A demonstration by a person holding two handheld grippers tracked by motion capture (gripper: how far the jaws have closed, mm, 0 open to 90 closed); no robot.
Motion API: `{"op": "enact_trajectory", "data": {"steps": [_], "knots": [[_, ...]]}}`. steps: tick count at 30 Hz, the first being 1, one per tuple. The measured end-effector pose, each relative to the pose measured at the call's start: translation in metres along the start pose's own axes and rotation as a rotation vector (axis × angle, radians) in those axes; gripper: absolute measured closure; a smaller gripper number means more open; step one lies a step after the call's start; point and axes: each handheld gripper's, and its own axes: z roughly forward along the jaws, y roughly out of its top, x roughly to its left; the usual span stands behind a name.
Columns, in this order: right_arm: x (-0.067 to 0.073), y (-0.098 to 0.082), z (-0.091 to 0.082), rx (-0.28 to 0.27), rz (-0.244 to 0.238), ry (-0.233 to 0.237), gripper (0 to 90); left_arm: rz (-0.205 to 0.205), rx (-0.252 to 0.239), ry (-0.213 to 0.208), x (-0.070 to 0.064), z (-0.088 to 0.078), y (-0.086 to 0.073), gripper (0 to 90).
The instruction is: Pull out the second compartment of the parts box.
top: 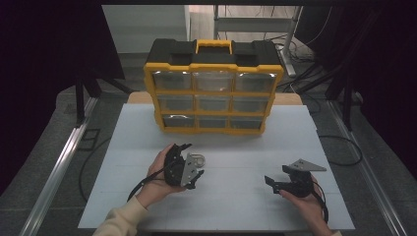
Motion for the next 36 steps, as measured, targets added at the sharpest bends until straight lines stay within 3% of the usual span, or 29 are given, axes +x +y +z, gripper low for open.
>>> {"op": "enact_trajectory", "data": {"steps": [9, 18, 36], "knots": [[-0.001, 0.0, 0.0, 0.0, 0.006, 0.001, 14.7, 0.0, -0.005, 0.015, 0.006, 0.002, 0.003, 7.6], [-0.001, 0.0, 0.0, 0.0, 0.003, -0.005, 14.7, 0.037, 0.009, 0.035, 0.012, 0.005, 0.011, 7.2], [-0.002, 0.0, -0.001, 0.0, 0.004, -0.009, 14.8, 0.052, -0.024, 0.056, 0.025, 0.01, 0.025, 7.1]]}}
